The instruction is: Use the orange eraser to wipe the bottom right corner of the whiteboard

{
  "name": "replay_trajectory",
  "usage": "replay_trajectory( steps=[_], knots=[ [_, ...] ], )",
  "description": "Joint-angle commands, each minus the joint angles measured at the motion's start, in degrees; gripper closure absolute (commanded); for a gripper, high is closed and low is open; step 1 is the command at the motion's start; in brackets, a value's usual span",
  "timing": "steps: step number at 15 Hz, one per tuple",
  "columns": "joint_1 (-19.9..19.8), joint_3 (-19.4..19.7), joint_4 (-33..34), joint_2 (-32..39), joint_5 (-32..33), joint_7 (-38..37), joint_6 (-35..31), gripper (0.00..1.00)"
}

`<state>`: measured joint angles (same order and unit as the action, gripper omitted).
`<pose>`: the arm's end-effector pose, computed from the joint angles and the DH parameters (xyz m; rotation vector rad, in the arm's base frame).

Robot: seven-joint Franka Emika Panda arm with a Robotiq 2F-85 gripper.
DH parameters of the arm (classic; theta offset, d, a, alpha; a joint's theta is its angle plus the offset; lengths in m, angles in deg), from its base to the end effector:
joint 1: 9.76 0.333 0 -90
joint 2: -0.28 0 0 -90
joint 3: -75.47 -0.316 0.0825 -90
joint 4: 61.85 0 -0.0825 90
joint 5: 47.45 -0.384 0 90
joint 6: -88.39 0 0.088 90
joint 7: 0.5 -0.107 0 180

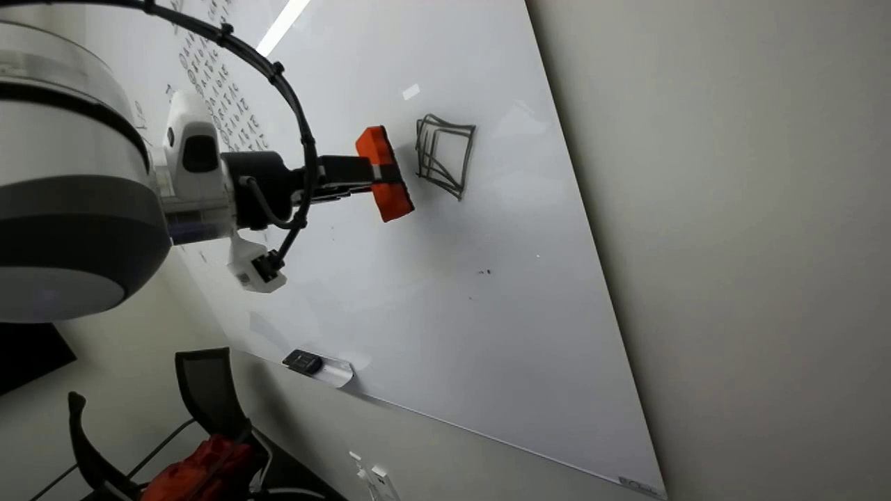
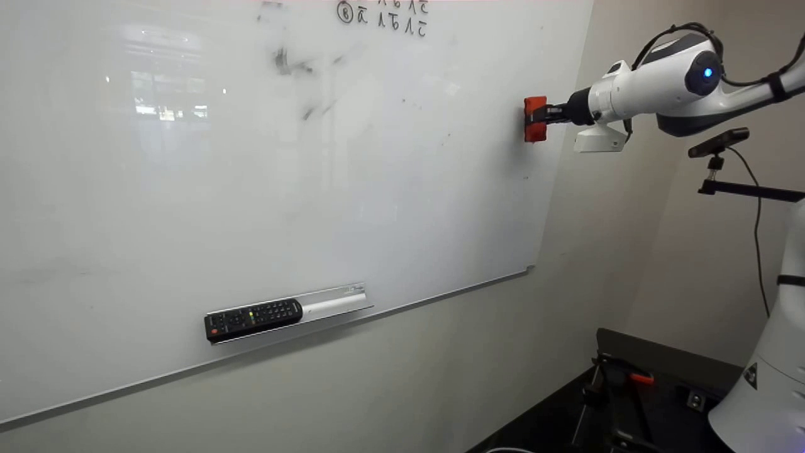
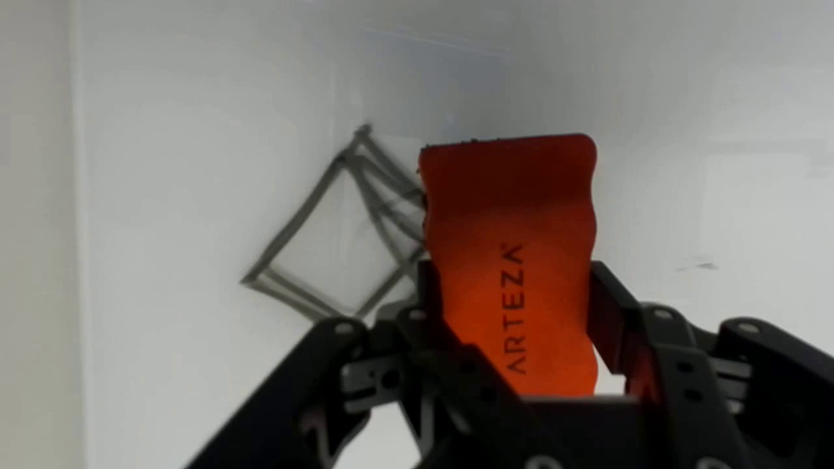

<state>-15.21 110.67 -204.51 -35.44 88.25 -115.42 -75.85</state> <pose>0.3167 -0.2452 0.4973 2.0322 -0.7012 1.5526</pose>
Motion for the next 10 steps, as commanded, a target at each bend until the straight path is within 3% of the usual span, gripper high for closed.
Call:
replay_trajectory(
  steps=[1, 5, 8, 10],
  knots=[
    [3.7, 4.3, 3.1, 0.8, 3.1, -6.0, 5.0, 0.7],
    [8.1, 10.4, 6.4, 2.6, 4.7, -10.3, 6.7, 0.7],
    [12.2, 16.8, 10.2, 4.1, 5.4, -8.4, 0.2, 0.7],
    [15.3, 22.1, 13.9, 5.1, 5.3, -5.7, -10.4, 0.7]
  ],
)
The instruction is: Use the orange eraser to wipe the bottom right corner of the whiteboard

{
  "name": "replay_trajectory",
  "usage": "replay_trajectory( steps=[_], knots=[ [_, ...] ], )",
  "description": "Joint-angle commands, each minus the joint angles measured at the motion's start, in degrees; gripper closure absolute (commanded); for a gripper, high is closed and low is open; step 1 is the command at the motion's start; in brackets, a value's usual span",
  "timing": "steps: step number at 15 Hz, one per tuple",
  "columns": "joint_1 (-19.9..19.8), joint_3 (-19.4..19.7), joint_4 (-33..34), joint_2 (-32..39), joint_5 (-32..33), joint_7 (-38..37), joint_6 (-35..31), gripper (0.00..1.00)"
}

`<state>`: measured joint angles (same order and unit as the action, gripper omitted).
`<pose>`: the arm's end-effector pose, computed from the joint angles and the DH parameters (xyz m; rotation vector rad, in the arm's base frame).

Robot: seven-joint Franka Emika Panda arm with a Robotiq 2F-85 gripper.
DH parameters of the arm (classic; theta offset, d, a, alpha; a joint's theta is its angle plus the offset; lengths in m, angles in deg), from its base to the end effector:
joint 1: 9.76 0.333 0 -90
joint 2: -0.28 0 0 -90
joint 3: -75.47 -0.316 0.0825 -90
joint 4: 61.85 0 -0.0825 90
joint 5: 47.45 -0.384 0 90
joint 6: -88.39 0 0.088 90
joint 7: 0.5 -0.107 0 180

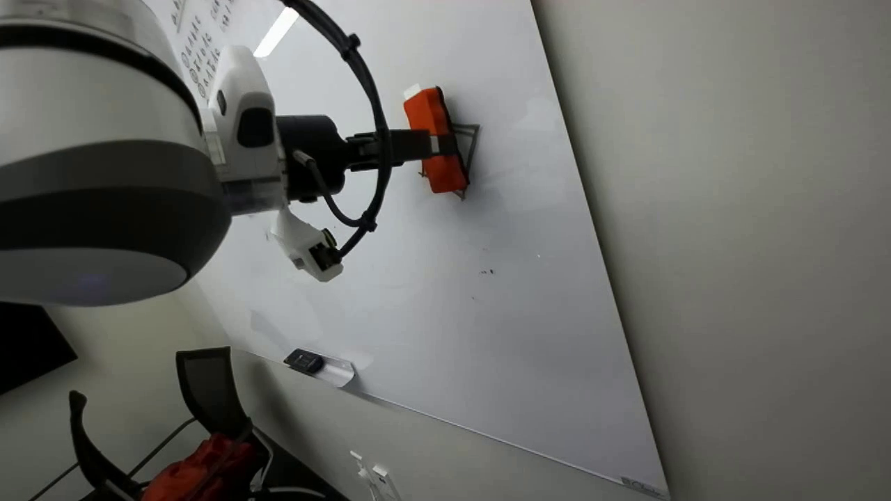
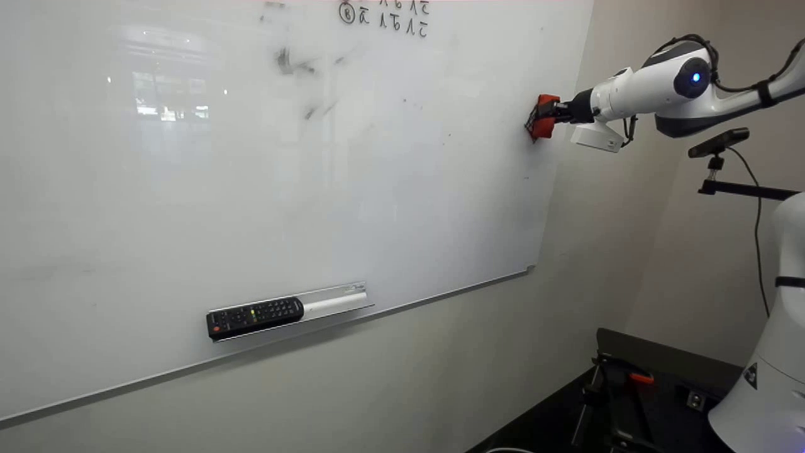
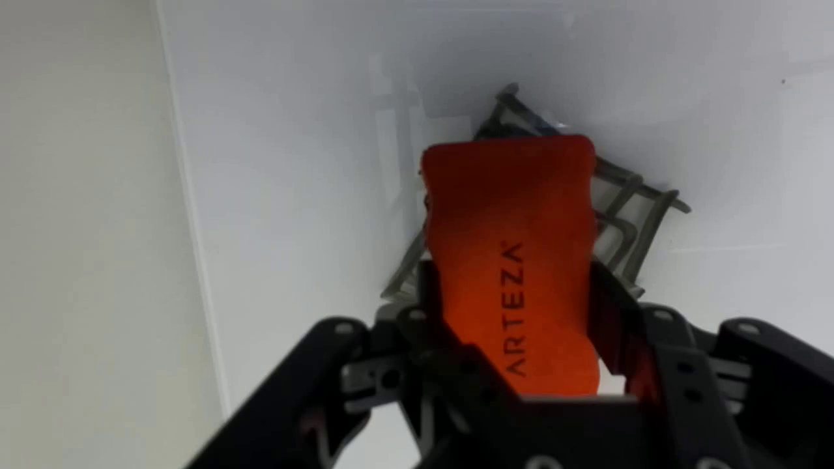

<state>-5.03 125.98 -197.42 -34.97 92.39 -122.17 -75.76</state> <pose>0.3050 -0.3150 0.5040 1.9579 -0.9338 1.6360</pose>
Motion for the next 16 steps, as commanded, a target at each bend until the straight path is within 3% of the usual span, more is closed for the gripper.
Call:
replay_trajectory(
  steps=[1, 6, 7, 9, 10, 16],
  knots=[
    [6.6, 9.0, 8.7, 5.3, 0.6, 2.3, -15.2, 0.7],
    [17.9, 20.1, 16.0, 9.0, -0.1, 8.0, -31.8, 0.7],
    [18.9, 21.8, 14.4, 8.9, -9.7, 19.1, -32.6, 0.7],
    [19.3, 23.0, 13.1, 10.3, -17.7, 27.9, -35.0, 0.7],
    [21.2, 23.1, 14.3, 9.0, -11.5, 22.8, -34.2, 0.7],
    [18.8, 22.5, 14.4, 5.4, -12.2, 27.5, -30.8, 0.7]
  ],
)
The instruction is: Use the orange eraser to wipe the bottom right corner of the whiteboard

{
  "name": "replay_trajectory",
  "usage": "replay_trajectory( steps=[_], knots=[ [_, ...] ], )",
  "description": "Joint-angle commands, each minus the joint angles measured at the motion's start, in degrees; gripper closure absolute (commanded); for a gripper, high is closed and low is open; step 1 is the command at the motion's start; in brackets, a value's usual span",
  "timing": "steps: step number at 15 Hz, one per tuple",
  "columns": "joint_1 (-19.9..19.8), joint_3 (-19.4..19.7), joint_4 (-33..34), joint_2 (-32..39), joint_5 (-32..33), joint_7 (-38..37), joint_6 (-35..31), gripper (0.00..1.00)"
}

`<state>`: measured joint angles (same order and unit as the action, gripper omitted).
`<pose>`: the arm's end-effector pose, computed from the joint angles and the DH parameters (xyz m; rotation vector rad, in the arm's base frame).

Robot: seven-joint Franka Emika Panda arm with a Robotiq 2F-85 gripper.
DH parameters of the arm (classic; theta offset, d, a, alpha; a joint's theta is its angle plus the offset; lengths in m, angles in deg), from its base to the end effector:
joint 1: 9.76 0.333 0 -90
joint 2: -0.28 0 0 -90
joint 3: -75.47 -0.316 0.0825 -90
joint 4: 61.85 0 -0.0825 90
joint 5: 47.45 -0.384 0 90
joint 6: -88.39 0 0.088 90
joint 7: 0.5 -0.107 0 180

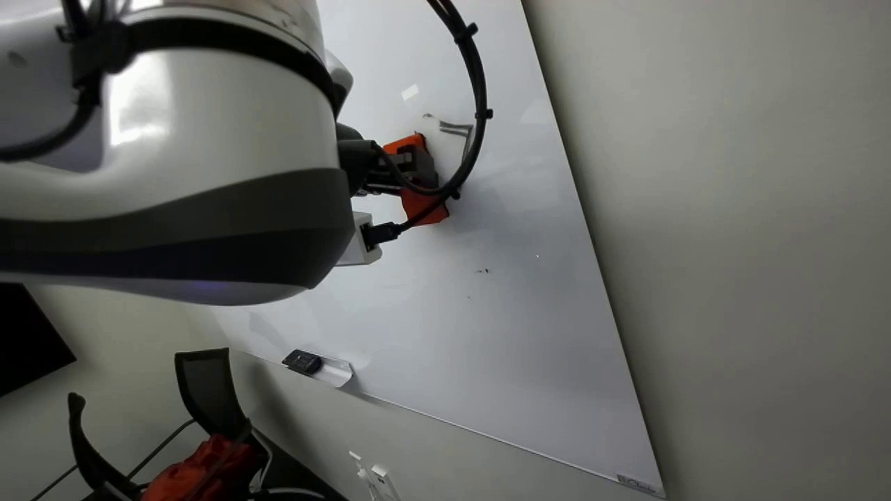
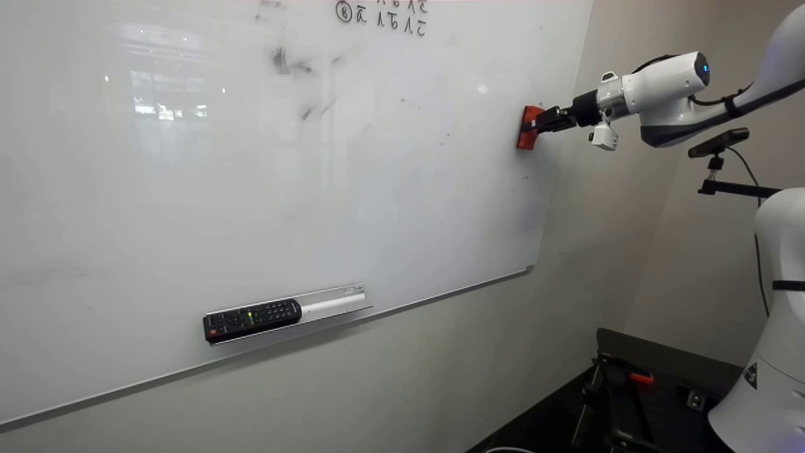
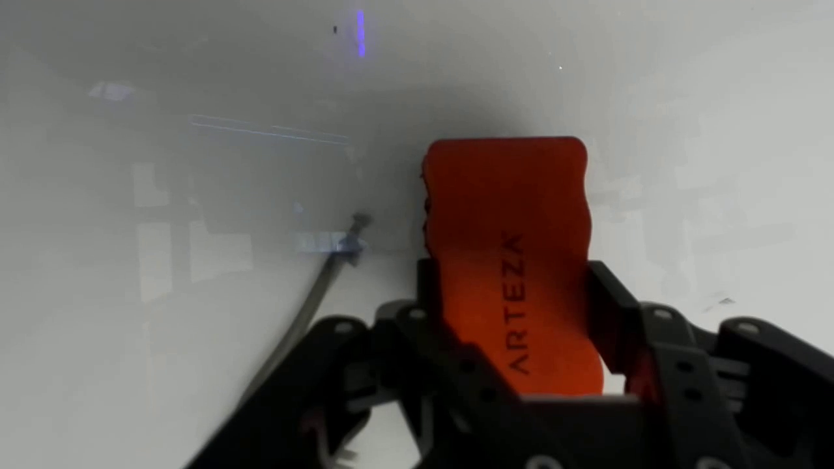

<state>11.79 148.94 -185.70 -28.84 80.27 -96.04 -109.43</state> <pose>0.3047 -0.3358 0.5019 2.4683 -0.5165 1.6578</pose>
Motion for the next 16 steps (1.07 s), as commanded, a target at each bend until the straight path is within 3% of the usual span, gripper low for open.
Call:
replay_trajectory(
  steps=[1, 3, 4, 5, 7, 8, 9, 12, 16],
  knots=[
    [1.5, -0.1, 2.9, -0.8, -0.1, 1.3, 2.4, 0.7],
    [0.0, 0.1, 3.2, -1.7, 0.0, 1.2, 2.3, 0.7],
    [-3.1, 0.0, 1.2, 0.4, -10.7, 11.4, 0.7, 0.7],
    [-2.1, -0.1, 3.3, -1.7, -2.8, 3.4, 2.0, 0.7],
    [-4.3, -0.2, 3.6, -2.3, -4.7, 5.2, 2.9, 0.7],
    [-7.7, -0.3, 1.9, 0.1, -15.3, 15.0, 1.4, 0.7],
    [-6.0, 0.2, 4.4, -2.0, -7.9, 7.1, 3.2, 0.7],
    [-7.4, 0.8, 5.3, -1.8, -10.1, 9.1, 5.0, 0.7],
    [-3.6, 2.0, 5.1, -0.2, -10.4, 8.7, 4.8, 0.7]
  ],
)
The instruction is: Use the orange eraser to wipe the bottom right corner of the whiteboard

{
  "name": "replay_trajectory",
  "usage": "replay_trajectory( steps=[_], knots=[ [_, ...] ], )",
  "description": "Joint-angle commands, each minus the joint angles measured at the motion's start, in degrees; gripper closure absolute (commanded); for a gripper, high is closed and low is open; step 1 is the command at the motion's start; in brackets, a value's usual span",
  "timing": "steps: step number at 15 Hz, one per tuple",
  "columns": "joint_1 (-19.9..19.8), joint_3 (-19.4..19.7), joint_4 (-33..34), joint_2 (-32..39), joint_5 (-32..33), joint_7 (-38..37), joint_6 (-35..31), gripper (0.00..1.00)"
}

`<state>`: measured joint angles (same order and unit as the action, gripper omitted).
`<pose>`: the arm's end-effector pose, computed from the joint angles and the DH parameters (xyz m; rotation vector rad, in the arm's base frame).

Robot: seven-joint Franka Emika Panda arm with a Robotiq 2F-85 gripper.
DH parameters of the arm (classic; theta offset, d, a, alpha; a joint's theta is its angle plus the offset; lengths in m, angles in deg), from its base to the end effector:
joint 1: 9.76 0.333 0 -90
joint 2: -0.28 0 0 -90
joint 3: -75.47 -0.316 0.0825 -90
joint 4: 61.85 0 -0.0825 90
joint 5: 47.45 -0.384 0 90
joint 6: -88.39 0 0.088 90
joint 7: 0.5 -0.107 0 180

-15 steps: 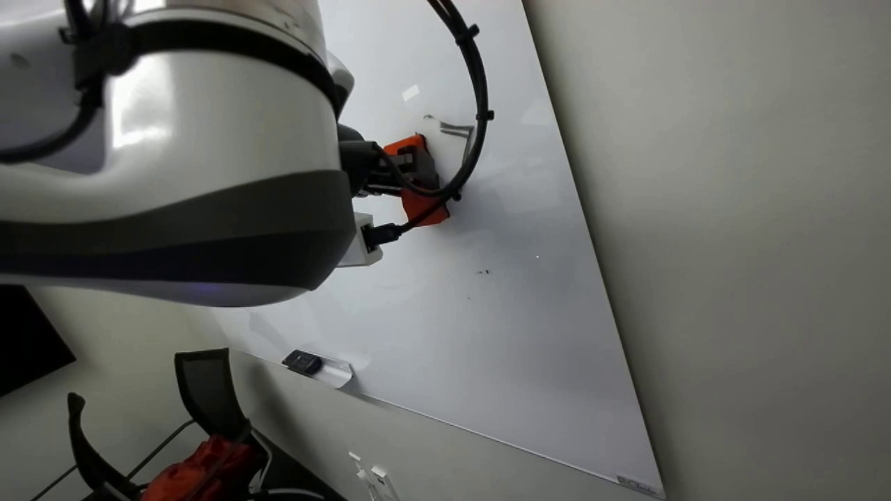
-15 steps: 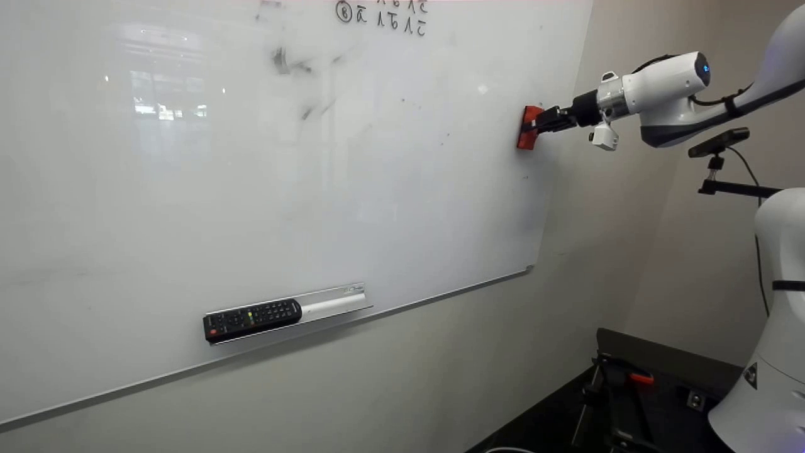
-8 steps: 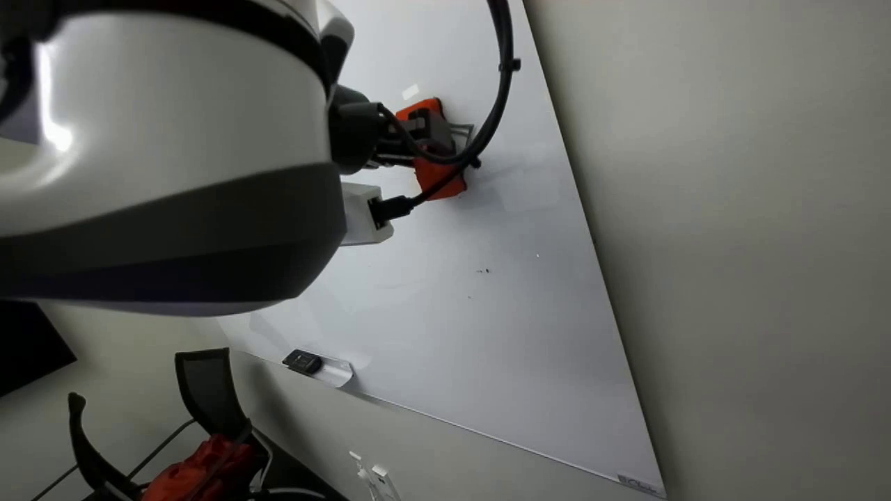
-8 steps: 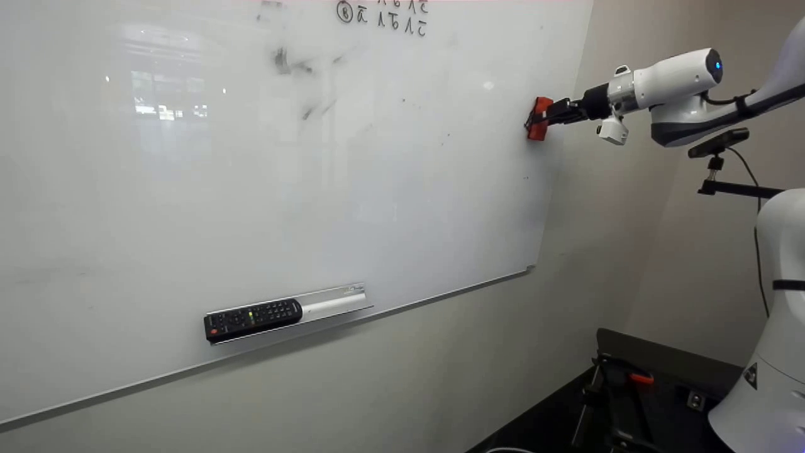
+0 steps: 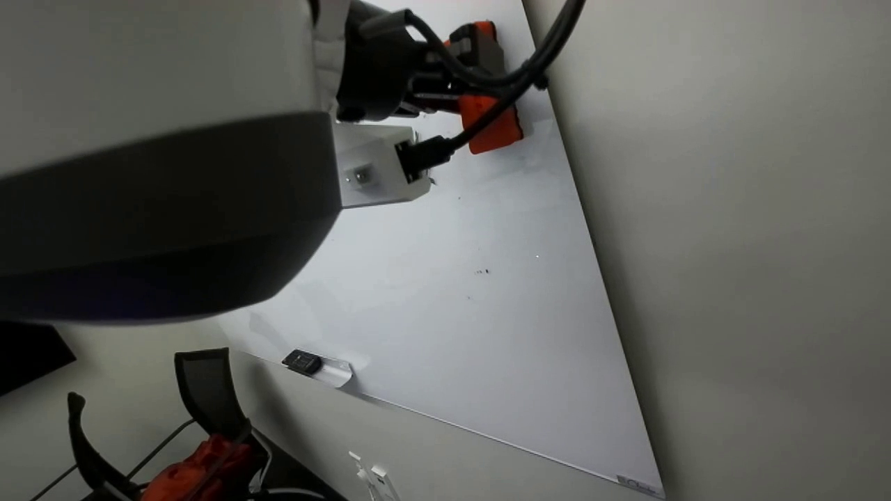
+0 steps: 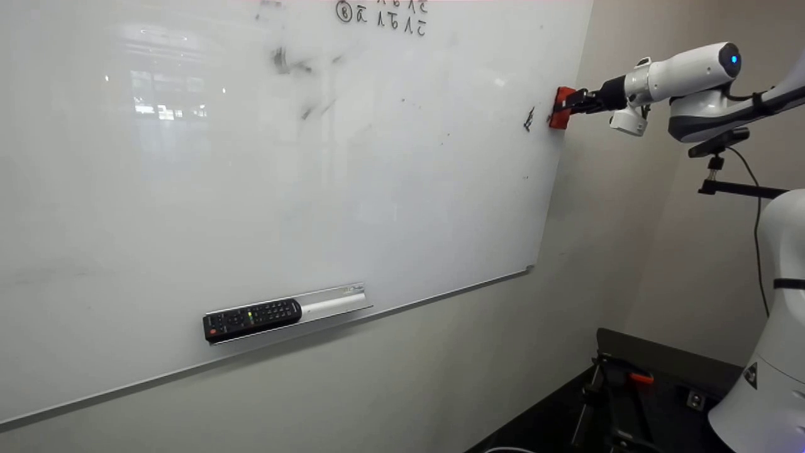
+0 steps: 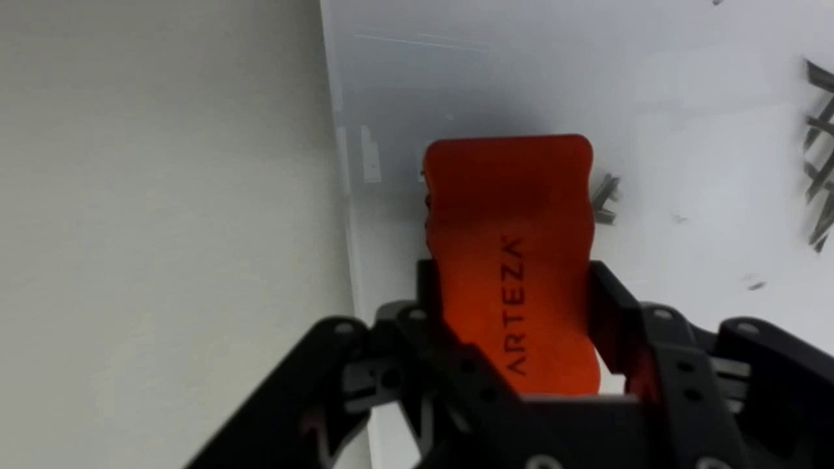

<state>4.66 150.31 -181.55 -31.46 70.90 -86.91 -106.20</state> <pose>0.2440 -0.4102 0.5463 2.1880 -0.7245 1.6868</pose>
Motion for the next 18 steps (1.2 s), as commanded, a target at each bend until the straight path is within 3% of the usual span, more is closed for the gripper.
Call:
replay_trajectory(
  steps=[1, 12, 18],
  knots=[
    [4.3, 0.3, 0.6, 2.3, -0.9, -0.2, 2.2, 0.7],
    [9.1, -4.3, -6.8, -2.4, 0.1, 0.5, 6.7, 0.7],
    [18.0, -5.0, -10.3, -2.9, -0.7, 0.1, 8.5, 0.7]
  ],
)
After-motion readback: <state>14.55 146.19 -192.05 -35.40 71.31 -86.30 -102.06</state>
